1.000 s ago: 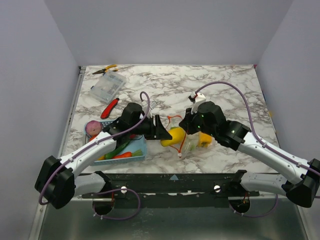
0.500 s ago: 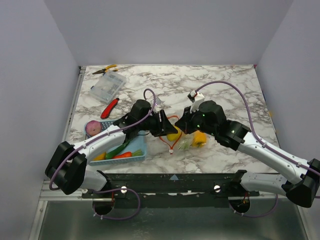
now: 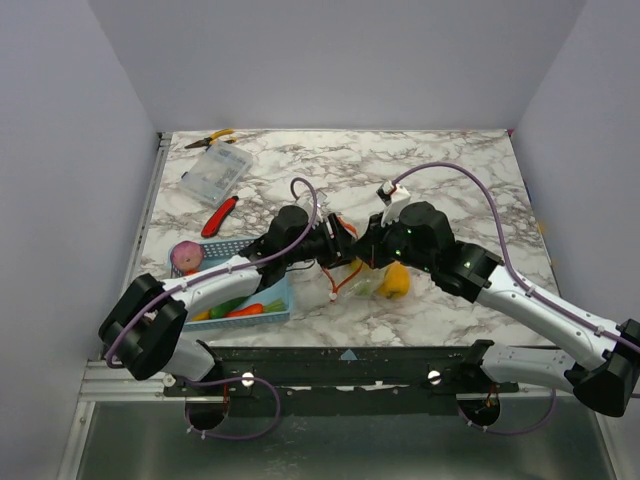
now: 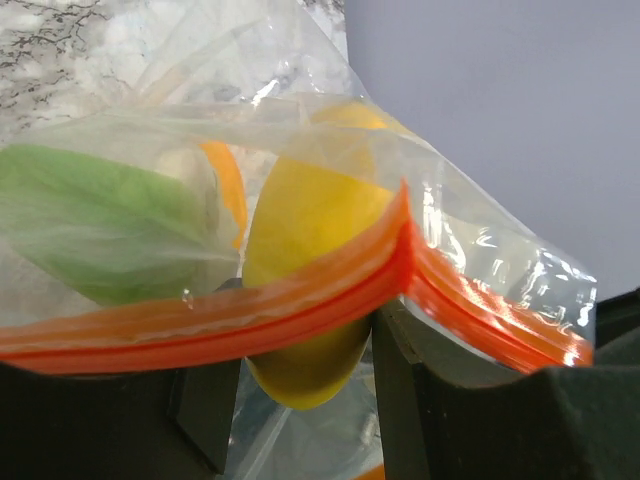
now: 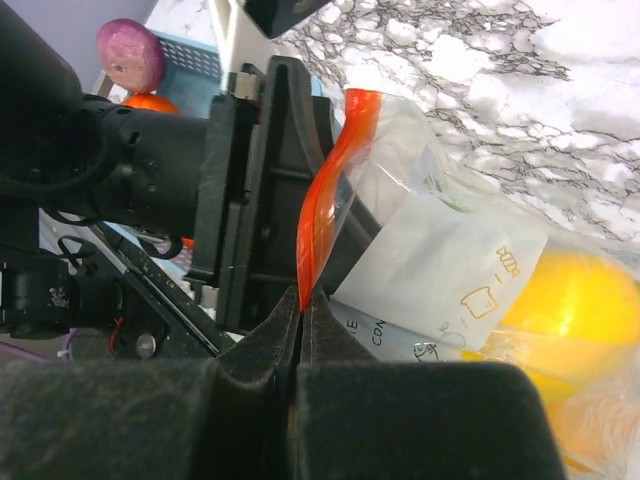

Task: Place the food in the zip-top bag and seal the zipper
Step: Place the fake fruit in the zipper food storage bag.

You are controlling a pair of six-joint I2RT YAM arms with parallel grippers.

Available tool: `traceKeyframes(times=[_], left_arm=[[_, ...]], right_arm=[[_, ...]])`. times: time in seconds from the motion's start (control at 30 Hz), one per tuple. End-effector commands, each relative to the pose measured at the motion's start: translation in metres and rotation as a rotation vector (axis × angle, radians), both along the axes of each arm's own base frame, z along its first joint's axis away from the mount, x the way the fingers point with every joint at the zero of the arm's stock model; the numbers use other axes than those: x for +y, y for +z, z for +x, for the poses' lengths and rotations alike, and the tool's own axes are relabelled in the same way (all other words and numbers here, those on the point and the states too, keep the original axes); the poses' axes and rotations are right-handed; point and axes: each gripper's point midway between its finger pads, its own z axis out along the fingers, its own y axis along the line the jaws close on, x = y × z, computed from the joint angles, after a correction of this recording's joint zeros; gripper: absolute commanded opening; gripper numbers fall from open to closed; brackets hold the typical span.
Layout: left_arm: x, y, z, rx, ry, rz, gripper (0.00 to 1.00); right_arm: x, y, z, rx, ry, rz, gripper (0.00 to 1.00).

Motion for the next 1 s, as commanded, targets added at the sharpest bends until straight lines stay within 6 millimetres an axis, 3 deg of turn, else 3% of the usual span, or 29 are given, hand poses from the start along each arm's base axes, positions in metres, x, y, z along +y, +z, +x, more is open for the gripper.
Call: traceKeyframes(times=[0.0,0.13,0.27,0.37,0.53,0.77,0.97], left_arm=[[-0.016,0.007,0.011,-0.036,0.015,-0.035,0.32],[-0.014,-0.002,0.011,-0.020,0.030,-0.024,0.59],[-0.001,0.008,0.008,-0.091,0.047,0.014,0.76],[0.011,0.011,0.003,-0.132,0.049,0.055,0.82],[0.031,0.009,-0.006,-0.145,0.057,0.099,0.83],[0.054,0.014,-0.017,-0.231,0.061,0.167,0.69],[0.096,0.029,-0.023,-0.393,0.111,0.318,0.73]], right_arm=[[0.008,0.013,0.000,-0.021,0.019,0.061,0.01],[0.004,0.013,0.002,-0.027,-0.003,0.051,0.01],[-0.008,0.011,0.011,-0.052,-0.071,0.002,0.01],[-0.014,0.009,0.014,-0.064,-0.096,-0.017,0.01],[-0.017,0.007,0.013,-0.064,-0.101,-0.018,0.01],[-0.019,0.010,0.012,-0.067,-0.103,-0.016,0.01],[-0.022,-0.001,0.015,-0.062,-0.125,-0.051,0.01]])
